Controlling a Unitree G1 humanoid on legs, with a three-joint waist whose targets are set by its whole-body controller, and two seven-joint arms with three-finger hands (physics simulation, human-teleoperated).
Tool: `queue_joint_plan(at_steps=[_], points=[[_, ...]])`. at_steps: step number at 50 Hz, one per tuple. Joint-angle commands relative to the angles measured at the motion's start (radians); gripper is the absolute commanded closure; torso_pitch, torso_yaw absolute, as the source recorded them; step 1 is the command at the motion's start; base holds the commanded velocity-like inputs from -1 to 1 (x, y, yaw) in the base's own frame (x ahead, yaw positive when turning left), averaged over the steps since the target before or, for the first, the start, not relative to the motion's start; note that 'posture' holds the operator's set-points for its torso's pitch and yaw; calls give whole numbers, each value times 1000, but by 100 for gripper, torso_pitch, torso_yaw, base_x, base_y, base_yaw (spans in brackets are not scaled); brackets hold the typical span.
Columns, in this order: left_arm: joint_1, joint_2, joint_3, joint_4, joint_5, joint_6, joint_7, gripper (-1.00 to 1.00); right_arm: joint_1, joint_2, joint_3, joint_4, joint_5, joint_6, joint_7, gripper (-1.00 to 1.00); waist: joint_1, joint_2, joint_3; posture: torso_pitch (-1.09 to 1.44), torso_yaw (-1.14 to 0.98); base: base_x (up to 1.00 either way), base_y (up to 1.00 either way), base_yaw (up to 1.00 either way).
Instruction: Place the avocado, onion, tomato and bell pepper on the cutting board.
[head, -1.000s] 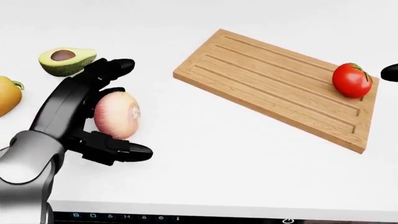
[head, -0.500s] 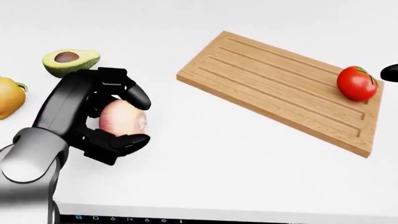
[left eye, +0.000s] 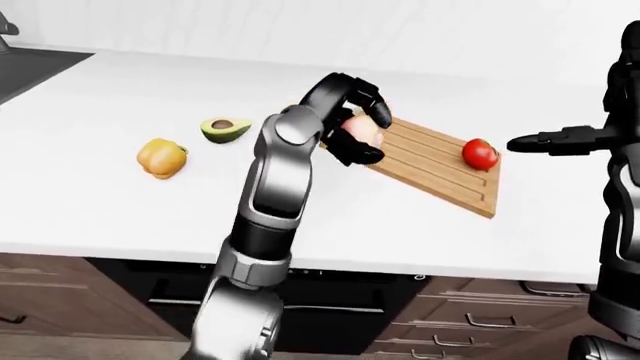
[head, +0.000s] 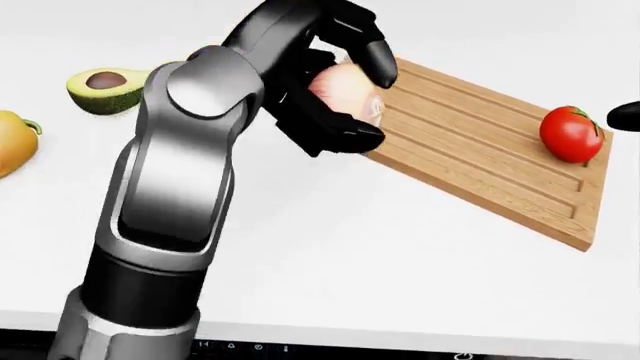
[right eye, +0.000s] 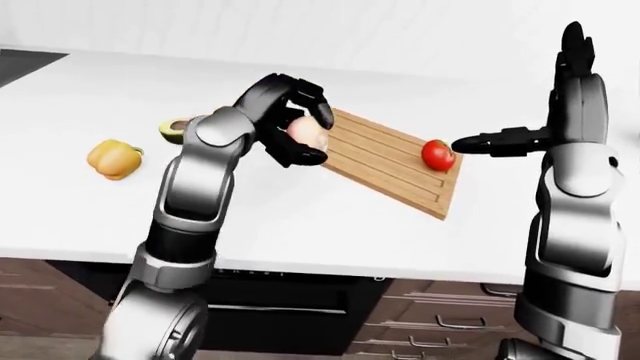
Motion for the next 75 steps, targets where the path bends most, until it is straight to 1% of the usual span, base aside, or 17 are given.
queue_joint_plan(at_steps=[1, 4, 9, 10, 17, 26, 30, 35, 38, 46, 54, 58, 60, 67, 70, 73, 75], points=[[-85, -3, 15, 30, -43, -98, 51, 66, -30, -20, -13, -34, -4, -27, -6, -100, 1, -10, -32, 0, 0, 0, 0, 0], [-161, -19, 22, 187, -90, -178, 95, 67, -31, -21, -14, -34, -5, -26, -6, -100, 2, -14, -32, 0, 0, 0, 0, 0], [-247, -28, 21, 385, -131, -289, 142, 67, -30, -19, -15, -33, -4, -27, -7, -100, 4, -19, -35, 0, 0, 0, 0, 0], [-263, -41, 21, 433, -143, -317, 152, 68, -32, -17, -12, -33, -3, -27, -7, -100, 4, -20, -35, 0, 0, 0, 0, 0], [-313, -64, 26, 640, -170, -456, 204, 69, -36, -11, -7, -32, -3, -28, -10, -100, 3, -27, -38, 0, 0, 0, 0, 0], [-367, -90, 40, 834, -197, -583, 283, 68, -37, -12, -7, -26, -2, -33, -9, -100, 4, -32, -41, 0, 0, 0, 0, 0], [-400, -114, 47, 880, -215, -611, 313, 68, -38, -10, -5, -21, -2, -38, -10, -100, 4, -35, -43, 0, 0, 0, 0, 0], [-450, -143, 62, 932, -247, -649, 378, 67, -41, -10, -4, -18, 0, -38, -11, -100, 5, -39, -42, 0, 0, 0, 0, 0], [-445, -169, 49, 929, -248, -649, 394, 67, -43, -8, -2, -20, 0, -35, -12, -100, 5, -40, -41, 0, 0, 0, 0, 0], [-444, -210, 46, 947, -254, -652, 463, 62, -44, -3, 4, -20, -4, -38, -12, -100, 4, -43, -42, 0, 0, 0, 0, 0], [-439, -222, 57, 989, -265, -663, 533, 59, -50, 9, 13, -17, -9, -40, -14, -100, 1, -42, -43, 0, 0, 0, 0, 0], [-432, -224, 50, 1006, -256, -671, 554, 61, -48, 8, 11, -16, -11, -43, -12, -100, 1, -42, -43, 0, 0, 0, 0, 0], [-431, -223, 60, 1017, -261, -677, 568, 61, -48, 10, 12, -16, -11, -43, -13, -100, 2, -42, -44, 0, 0, 0, 0, 0], [-411, -227, 56, 1031, -245, -691, 575, 58, -49, 12, 14, -17, -13, -44, -11, -100, 1, -41, -45, 0, 0, 0, 0, 0], [-403, -231, 55, 1029, -241, -686, 577, 51, -50, 12, 15, -14, -14, -46, -11, -100, 0, -41, -46, 0, 0, 0, 0, 0], [-396, -237, 52, 1028, -236, -684, 573, 36, -49, 14, 16, -15, -14, -48, -10, -100, 0, -41, -47, 0, 0, 0, 0, 0], [-394, -236, 51, 1031, -231, -684, 571, 36, -46, 14, 13, -15, -14, -49, -9, -100, 0, -41, -47, 0, 0, 0, 0, 0]])
